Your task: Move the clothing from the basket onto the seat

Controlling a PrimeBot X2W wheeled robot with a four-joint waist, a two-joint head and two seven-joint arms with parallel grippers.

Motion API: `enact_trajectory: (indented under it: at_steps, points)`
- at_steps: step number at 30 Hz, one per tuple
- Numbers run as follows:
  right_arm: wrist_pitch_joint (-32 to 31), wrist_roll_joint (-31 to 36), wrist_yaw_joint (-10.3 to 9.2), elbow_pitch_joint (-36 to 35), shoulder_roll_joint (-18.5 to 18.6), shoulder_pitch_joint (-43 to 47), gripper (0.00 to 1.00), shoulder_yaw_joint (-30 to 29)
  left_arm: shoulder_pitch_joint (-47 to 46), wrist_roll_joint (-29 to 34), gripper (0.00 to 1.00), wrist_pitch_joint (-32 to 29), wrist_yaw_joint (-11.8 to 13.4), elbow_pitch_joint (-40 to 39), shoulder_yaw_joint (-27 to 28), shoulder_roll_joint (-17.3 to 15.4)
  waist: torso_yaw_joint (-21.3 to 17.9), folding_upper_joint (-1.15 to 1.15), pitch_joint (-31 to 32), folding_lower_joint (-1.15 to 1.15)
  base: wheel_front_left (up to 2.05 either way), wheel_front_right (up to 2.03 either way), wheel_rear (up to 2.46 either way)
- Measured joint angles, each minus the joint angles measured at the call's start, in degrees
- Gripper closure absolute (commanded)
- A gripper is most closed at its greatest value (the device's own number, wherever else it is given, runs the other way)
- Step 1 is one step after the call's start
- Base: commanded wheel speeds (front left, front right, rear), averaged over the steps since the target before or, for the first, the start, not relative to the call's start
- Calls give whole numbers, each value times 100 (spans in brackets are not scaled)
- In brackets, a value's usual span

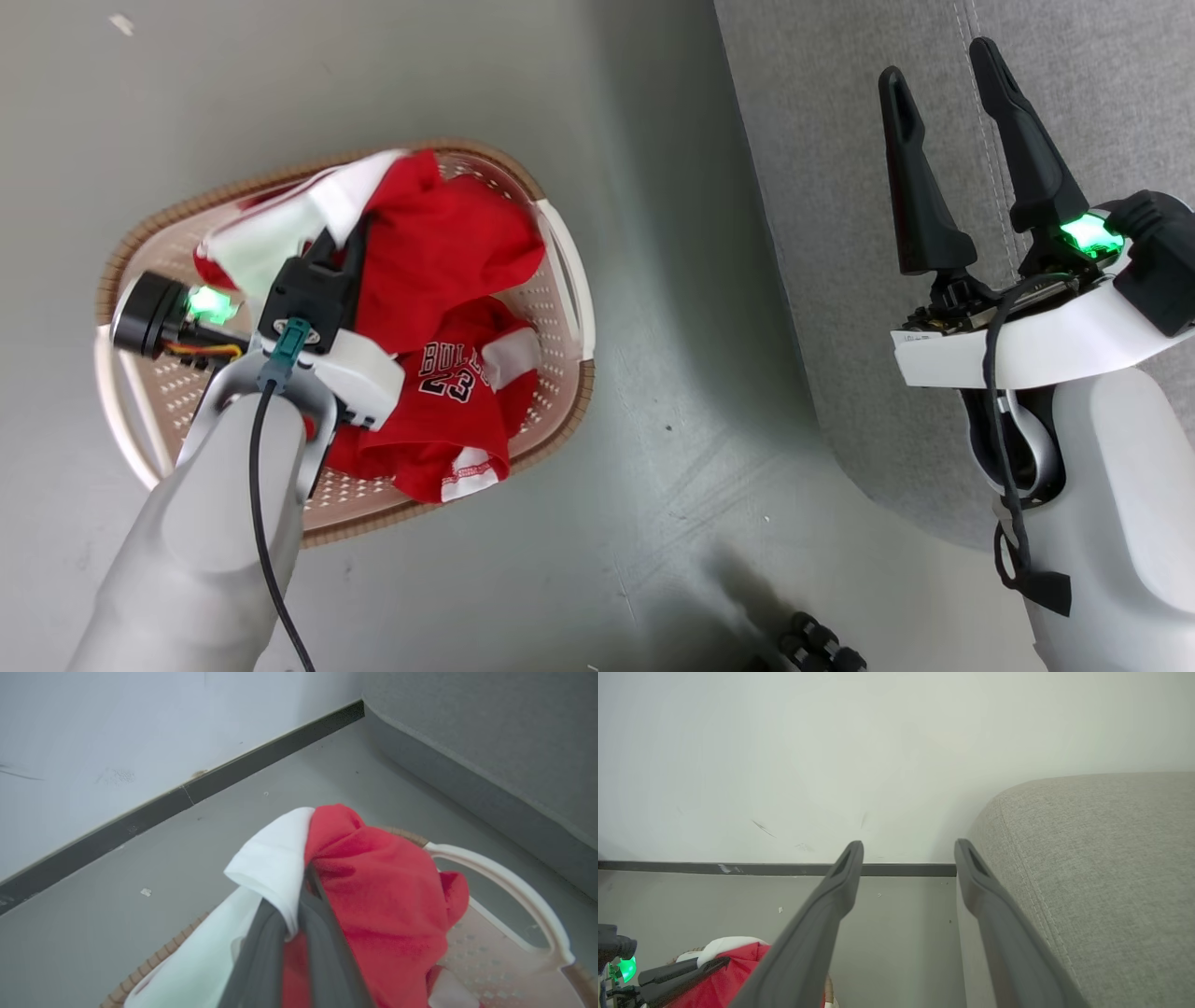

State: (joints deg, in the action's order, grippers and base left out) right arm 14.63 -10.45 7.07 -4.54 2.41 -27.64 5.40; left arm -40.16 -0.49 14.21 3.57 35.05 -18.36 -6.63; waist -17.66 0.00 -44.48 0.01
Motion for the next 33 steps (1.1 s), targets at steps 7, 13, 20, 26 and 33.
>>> enact_trajectory:
  at_steps: [7, 13, 20, 26, 33]
  points:
    - [0, 167, 0, 153, 3, 18, 0, -31, 282, -114, 100, 1, 40, -923, 97, 58, 196, 0, 321, 0, 0, 0, 0]
    - [0, 289, 0, 318, 8, 55, 0, -27, 533, -261, 100, 8, 41, -1490, 135, 59, 363, 0, 632, 0, 0, 0, 0]
    - [0, 350, 0, 450, 10, 205, 0, 23, 752, -348, 100, 8, 30, -1944, 164, 52, 528, 0, 970, 0, 0, 0, 0]
    - [0, 513, 0, 575, 12, 392, 0, 51, 1006, -402, 100, 9, -79, -2227, 164, -70, 685, 0, 1333, 0, 0, 0, 0]
    - [0, 654, 0, 738, 90, 767, 0, 97, 1422, -516, 100, 9, -201, -2508, 172, -158, 879, 0, 1851, 0, 0, 0, 0]
